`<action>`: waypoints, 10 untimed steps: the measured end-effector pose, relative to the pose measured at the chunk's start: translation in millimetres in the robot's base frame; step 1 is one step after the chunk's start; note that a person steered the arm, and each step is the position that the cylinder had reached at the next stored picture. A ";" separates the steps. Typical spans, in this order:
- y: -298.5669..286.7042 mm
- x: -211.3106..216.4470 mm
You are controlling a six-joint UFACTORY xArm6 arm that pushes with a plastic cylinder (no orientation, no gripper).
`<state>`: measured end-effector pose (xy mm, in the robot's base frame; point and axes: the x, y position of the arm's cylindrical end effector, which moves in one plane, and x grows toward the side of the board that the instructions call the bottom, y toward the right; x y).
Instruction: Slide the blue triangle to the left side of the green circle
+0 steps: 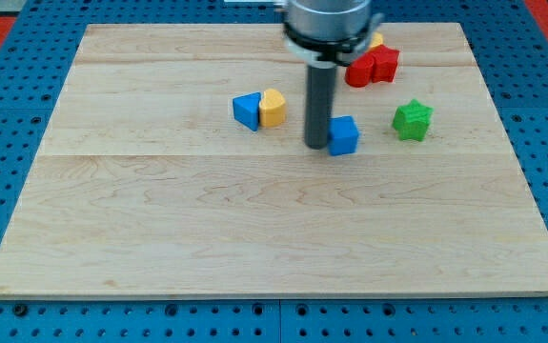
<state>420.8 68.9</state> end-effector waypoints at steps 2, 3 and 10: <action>34.1 -10.6; -0.5 -1.1; -146.7 -119.9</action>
<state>300.9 -77.8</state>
